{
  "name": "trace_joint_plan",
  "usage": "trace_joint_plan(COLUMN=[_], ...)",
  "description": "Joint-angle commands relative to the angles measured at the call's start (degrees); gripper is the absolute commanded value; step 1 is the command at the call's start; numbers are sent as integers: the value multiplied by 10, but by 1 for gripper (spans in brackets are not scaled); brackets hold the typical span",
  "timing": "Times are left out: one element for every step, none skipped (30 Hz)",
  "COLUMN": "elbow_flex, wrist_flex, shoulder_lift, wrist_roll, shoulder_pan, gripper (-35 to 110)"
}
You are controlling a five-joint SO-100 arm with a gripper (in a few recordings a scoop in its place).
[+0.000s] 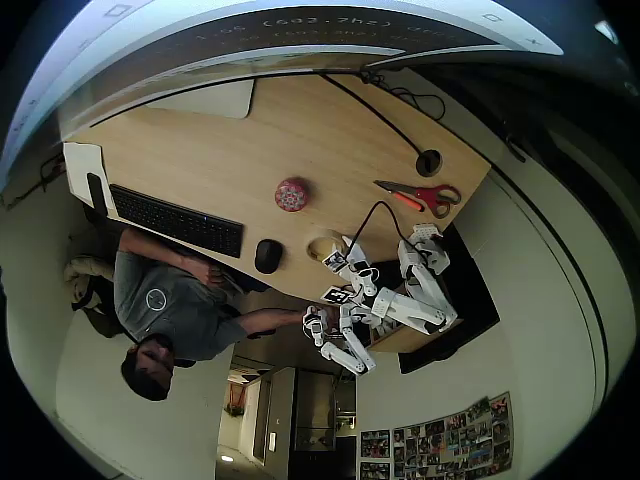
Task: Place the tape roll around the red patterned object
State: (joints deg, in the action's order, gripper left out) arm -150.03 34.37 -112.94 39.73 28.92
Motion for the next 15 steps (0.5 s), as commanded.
trace_joint_plan(elbow_flex=[3, 4, 5, 5, 5, 5, 5, 5, 5, 7, 8, 11, 15, 23, 33], wrist_flex=[-4, -3, -1, -1, -1, -1, -1, -1, -1, 0, 2, 5, 8, 13, 20], shoulder_lift=[-3, -3, -2, -1, 0, 1, 1, 1, 0, 0, 0, 0, 0, -1, -3], wrist_roll=[8, 8, 7, 6, 6, 6, 6, 6, 5, 4, 4, 4, 4, 4, 5], shoulder_pan=[3, 4, 4, 3, 3, 3, 3, 3, 3, 2, 1, 1, 0, -1, -1], gripper=[5, 4, 2, 1, 0, 0, 0, 0, 0, 0, 0, 0, 0, 0, 0])
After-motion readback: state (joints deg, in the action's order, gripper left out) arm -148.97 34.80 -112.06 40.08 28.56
